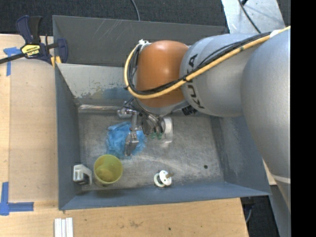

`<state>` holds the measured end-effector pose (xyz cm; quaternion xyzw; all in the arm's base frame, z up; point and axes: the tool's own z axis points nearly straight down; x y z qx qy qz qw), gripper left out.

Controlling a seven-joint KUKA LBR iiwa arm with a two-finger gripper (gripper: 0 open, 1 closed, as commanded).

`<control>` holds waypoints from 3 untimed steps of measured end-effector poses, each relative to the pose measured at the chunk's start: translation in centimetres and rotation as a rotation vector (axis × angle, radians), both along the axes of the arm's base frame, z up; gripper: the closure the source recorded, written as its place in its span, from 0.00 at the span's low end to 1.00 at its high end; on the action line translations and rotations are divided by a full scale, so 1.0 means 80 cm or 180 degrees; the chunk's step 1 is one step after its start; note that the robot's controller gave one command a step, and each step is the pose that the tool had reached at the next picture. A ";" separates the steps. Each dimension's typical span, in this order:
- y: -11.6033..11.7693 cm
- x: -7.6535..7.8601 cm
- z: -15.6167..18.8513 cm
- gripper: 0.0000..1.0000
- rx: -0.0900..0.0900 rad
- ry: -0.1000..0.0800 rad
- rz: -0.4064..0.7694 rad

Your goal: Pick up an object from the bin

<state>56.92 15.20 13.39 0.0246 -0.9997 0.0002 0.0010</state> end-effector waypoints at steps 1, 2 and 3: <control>0.004 0.005 -0.002 0.00 0.0011 -0.0044 0.0002; -0.008 -0.008 -0.078 0.00 0.0014 -0.0018 -0.0103; -0.011 0.004 -0.071 1.00 0.0022 -0.0032 -0.0085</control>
Offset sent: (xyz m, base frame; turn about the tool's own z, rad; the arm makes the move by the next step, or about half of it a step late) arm -0.0075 -0.0076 -0.0639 0.0332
